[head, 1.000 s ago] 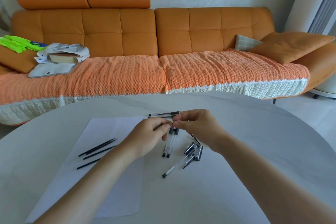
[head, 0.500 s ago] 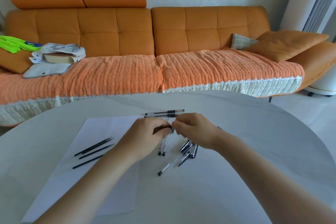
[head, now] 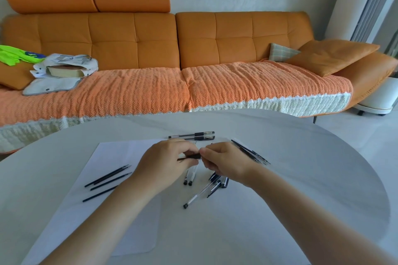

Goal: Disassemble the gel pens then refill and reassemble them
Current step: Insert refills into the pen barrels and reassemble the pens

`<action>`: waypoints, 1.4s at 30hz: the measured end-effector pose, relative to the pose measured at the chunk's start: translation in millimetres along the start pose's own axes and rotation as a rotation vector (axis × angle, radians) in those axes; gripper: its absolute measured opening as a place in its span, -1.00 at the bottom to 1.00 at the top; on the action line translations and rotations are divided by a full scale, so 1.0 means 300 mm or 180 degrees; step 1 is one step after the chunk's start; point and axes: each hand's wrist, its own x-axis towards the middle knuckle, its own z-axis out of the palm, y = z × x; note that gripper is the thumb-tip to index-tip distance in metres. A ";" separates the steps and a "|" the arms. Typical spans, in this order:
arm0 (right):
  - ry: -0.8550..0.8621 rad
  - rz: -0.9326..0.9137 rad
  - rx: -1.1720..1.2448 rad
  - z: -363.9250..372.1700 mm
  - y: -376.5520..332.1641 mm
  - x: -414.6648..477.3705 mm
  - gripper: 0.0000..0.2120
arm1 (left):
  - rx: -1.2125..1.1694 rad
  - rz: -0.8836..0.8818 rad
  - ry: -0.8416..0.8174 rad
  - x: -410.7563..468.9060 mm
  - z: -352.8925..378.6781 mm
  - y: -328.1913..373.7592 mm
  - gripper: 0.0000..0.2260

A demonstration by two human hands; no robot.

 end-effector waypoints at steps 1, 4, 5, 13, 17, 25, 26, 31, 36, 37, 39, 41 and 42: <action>-0.0018 0.0022 0.0101 0.000 -0.004 -0.001 -0.56 | 0.0064 0.0018 -0.0061 0.001 0.001 -0.001 -0.95; 0.0026 0.0024 0.0118 -0.013 -0.011 -0.002 -0.58 | 0.0095 0.0058 -0.0405 0.007 0.002 -0.015 -0.86; 0.0023 0.0057 0.0054 -0.016 -0.011 -0.003 -0.57 | 0.0138 0.0102 -0.0402 0.007 0.001 -0.021 -0.87; -0.0075 0.0086 0.0051 -0.028 -0.011 -0.013 -0.61 | 0.0358 0.0131 -0.0372 0.004 -0.001 -0.015 -0.86; 0.0116 0.0122 -0.0772 -0.058 -0.016 -0.013 -0.76 | 0.0567 -0.0067 -0.0281 0.008 0.004 -0.027 -0.87; -0.0426 0.0224 -0.2383 -0.152 -0.003 -0.065 -0.82 | 0.0641 -0.0409 -0.0627 -0.015 0.013 -0.026 -0.85; -0.0487 0.0282 -0.2433 -0.149 0.002 -0.068 -0.83 | 0.0582 -0.0420 -0.0669 -0.015 0.016 -0.021 -0.83; -0.0415 0.0252 -0.2444 -0.148 0.025 -0.073 -0.85 | 0.0166 -0.0556 -0.0783 -0.012 0.030 -0.007 -0.84; 0.0293 0.0065 -0.1168 -0.165 0.005 -0.075 -0.97 | -0.0075 -0.0574 -0.0662 -0.009 0.036 -0.003 -0.85; 0.0475 0.0071 -0.0663 -0.164 -0.003 -0.075 -0.97 | -0.0144 -0.0578 -0.0622 -0.009 0.036 -0.003 -0.85; 0.0614 0.0103 0.0193 -0.153 -0.018 -0.077 -0.96 | -0.0246 -0.0581 -0.0533 -0.010 0.038 -0.002 -0.85; 0.0549 0.0126 0.0565 -0.137 -0.028 -0.078 -0.95 | -0.0277 -0.0565 -0.0454 -0.010 0.037 0.000 -0.85; 0.0478 0.0142 0.0634 -0.128 -0.031 -0.076 -0.95 | -0.0272 -0.0554 -0.0426 -0.010 0.036 0.001 -0.85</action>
